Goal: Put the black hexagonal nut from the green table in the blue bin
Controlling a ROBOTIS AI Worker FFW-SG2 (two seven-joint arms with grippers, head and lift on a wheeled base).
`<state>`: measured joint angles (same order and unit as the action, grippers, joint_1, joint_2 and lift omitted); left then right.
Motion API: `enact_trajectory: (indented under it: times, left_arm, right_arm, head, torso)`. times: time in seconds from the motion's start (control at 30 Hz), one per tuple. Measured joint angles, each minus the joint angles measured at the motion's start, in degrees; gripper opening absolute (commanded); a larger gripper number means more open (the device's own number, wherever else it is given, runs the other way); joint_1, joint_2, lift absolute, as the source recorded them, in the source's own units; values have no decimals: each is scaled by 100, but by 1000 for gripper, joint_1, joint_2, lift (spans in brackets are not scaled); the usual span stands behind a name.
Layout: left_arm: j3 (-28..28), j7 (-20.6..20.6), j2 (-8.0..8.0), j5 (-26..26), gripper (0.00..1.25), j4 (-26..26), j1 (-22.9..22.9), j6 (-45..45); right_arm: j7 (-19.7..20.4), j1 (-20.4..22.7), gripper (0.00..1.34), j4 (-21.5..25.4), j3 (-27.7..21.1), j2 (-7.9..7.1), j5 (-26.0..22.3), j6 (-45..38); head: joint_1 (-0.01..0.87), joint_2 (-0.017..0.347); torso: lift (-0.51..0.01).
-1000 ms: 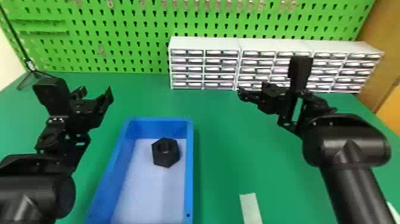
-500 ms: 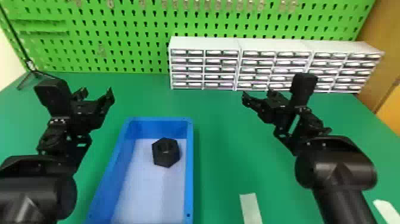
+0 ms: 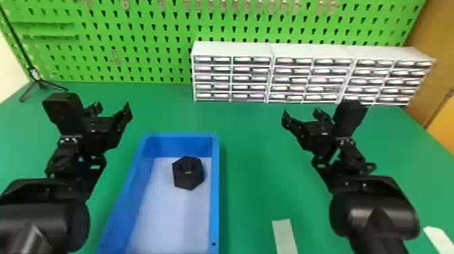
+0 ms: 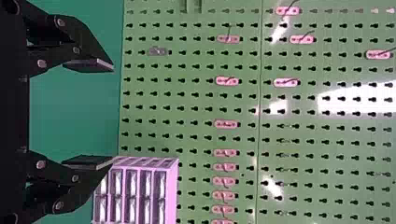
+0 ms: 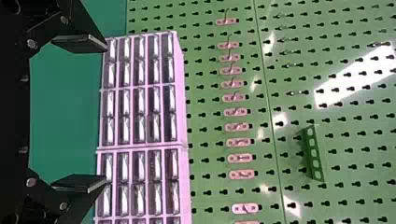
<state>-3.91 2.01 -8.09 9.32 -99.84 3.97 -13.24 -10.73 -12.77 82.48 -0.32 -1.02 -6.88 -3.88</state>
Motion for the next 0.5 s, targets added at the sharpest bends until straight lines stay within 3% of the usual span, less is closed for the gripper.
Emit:
enact_trajectory:
  times: [0.23, 0.5]
  left_arm:
    - [34, -1, 32, 18, 713, 0, -77, -2]
    - [22, -1, 46, 58, 716, 32, -104, 54]
  right_arm:
    - [179, 181, 1045, -187, -46, 73, 40, 588]
    - [238, 245, 1045, -206, -142, 101, 96, 678]
  head:
    - [686, 28]
    - [686, 28]
  torso:
    - [-96]
    - [-96]
